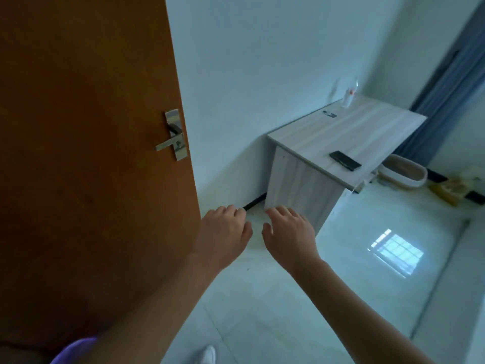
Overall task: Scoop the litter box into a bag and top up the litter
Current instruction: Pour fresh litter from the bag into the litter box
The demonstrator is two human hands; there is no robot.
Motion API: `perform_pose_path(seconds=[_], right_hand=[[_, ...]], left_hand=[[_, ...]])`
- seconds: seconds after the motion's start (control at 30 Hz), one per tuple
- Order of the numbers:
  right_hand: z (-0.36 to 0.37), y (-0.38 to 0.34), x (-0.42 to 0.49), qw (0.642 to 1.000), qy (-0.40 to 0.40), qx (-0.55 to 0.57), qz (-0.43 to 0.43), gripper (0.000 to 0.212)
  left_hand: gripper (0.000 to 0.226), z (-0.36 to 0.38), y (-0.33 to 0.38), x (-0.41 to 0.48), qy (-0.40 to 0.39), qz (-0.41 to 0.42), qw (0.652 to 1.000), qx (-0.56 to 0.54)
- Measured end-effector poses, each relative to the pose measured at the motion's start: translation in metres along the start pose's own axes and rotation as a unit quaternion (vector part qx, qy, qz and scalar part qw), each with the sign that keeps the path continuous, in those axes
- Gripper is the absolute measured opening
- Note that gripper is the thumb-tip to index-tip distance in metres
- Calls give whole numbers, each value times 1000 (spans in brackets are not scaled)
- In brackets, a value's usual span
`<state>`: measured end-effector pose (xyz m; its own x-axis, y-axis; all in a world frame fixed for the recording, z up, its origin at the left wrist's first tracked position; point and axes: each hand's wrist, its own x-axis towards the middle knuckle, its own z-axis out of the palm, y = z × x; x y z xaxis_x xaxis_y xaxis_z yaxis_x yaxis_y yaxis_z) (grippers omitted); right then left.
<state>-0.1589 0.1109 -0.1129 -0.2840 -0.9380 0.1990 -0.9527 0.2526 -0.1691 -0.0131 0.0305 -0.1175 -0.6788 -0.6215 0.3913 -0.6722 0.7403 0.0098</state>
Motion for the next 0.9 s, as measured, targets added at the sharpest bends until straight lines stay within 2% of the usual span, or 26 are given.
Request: perform_pose_path(seconds=[0.33,0.47,0.67,0.9], right_hand=[[17,21,9,984,42,-30,170,23],[25,30,-1,971,24,-42,235,23],[12,65,-19,948,41,-52,311,27],[-5,146,-42,929,45,-73,359,24]], left_hand=[[36,45,2,63,-6,137,989,-52],[28,61,18,86,-17,196,978,-74],[30,67,69,122,-23,283,954,-100],[32,86,145,148,-30,360,929,-80]])
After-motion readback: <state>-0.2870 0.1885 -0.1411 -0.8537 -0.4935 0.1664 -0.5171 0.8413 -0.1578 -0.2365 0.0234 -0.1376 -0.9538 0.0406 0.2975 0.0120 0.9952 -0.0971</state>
